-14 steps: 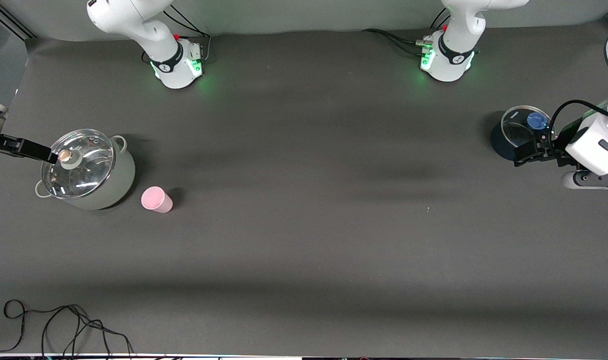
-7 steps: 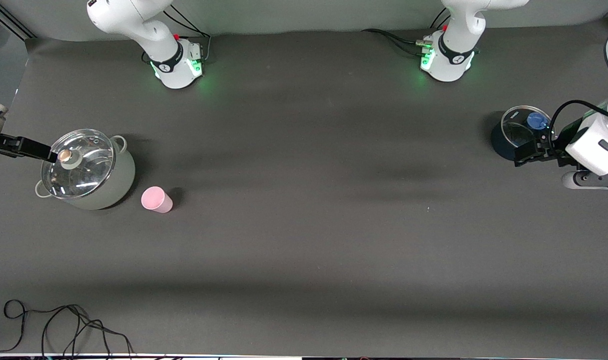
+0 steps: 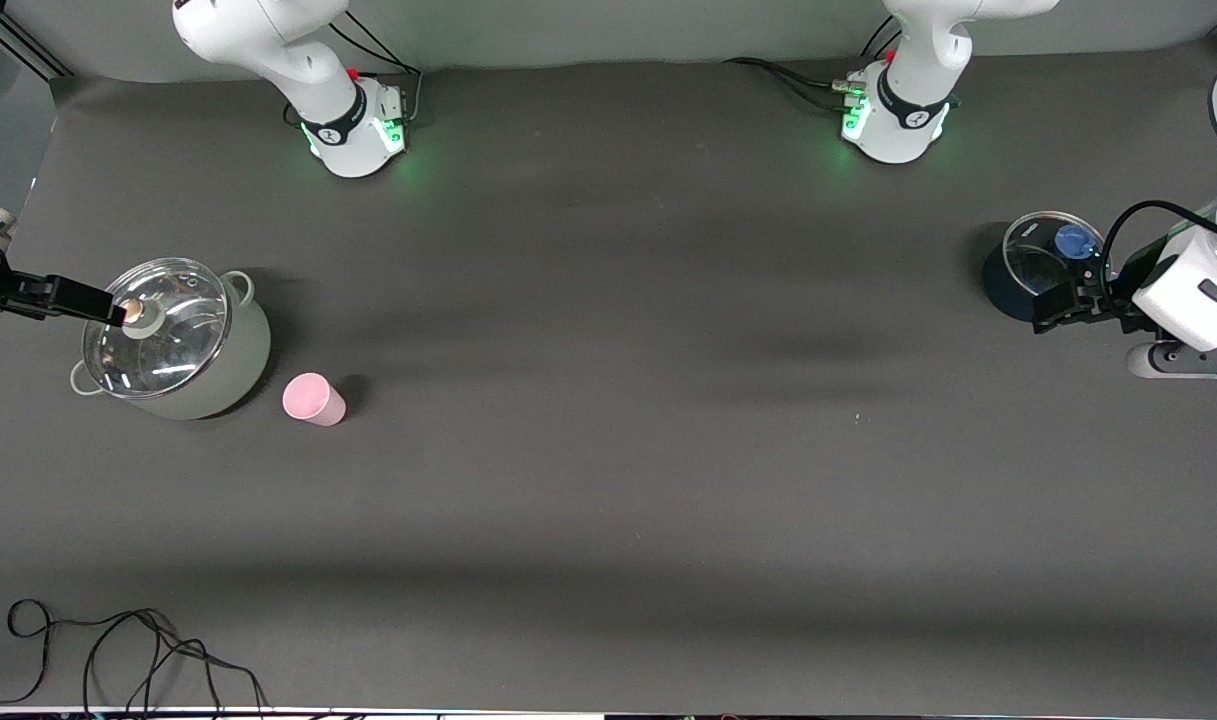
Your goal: Transfer pink cup from left to right arm
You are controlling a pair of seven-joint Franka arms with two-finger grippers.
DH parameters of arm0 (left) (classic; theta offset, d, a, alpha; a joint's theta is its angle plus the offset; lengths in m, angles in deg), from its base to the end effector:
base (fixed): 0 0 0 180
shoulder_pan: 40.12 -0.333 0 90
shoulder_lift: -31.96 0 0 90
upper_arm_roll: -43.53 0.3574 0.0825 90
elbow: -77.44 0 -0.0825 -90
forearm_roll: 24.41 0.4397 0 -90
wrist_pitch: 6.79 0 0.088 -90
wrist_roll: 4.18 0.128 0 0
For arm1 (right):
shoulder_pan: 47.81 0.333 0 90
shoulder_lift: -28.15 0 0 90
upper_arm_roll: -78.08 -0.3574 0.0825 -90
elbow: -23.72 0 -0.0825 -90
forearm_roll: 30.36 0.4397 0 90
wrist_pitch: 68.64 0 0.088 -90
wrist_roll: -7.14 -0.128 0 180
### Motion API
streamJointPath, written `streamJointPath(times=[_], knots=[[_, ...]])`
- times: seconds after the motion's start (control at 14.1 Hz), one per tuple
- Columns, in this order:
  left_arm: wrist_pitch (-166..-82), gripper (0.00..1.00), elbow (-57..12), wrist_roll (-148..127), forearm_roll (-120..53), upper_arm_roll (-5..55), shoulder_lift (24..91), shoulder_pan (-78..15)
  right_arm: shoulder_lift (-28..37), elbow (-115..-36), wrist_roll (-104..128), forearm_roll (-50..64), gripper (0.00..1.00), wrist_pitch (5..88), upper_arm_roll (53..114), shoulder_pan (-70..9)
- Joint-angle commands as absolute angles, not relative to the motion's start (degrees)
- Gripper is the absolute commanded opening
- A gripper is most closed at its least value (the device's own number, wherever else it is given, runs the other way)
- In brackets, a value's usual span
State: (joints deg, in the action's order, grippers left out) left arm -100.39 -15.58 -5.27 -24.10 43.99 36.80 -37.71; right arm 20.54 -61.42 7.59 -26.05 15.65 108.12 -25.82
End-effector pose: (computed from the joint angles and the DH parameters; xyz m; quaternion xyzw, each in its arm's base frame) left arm 0.6371 -0.0212 0.5696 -0.9993 0.0078 0.0371 0.0040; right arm 0.6337 -0.0583 0.6085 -0.9958 0.0651 0.0644 0.0092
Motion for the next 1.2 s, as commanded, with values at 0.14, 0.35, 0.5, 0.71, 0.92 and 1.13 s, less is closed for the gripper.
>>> streamJointPath(times=[0.14,0.35,0.5,0.71,0.92,1.13], knots=[[-99.51,1.00,-14.58,-4.80,-23.26,43.88,36.97,-37.66,24.01,-62.59,8.28,-27.28,0.99,15.65,89.99,-44.43],[-99.51,1.00,-14.58,-4.80,-23.35,43.97,36.97,-37.66,27.35,-66.70,8.98,-28.94,0.99,18.44,82.57,-51.32],[-99.60,1.00,-14.58,-4.80,-23.44,43.88,36.97,-37.66,30.68,-72.49,9.07,-29.13,1.00,23.45,80.73,-52.98],[-99.51,1.00,-14.58,-4.89,-23.44,43.88,36.97,-37.66,33.42,-77.17,9.85,-29.56,1.00,28.38,75.11,-57.03],[-99.51,1.00,-14.58,-4.89,-23.44,43.88,36.97,-37.66,33.69,-78.32,11.00,-31.32,1.00,32.43,74.83,-57.13],[-99.51,1.00,-14.58,-4.89,-23.53,43.97,36.97,-37.66,33.69,-78.06,10.22,-30.97,1.00,34.90,74.65,-57.22]])
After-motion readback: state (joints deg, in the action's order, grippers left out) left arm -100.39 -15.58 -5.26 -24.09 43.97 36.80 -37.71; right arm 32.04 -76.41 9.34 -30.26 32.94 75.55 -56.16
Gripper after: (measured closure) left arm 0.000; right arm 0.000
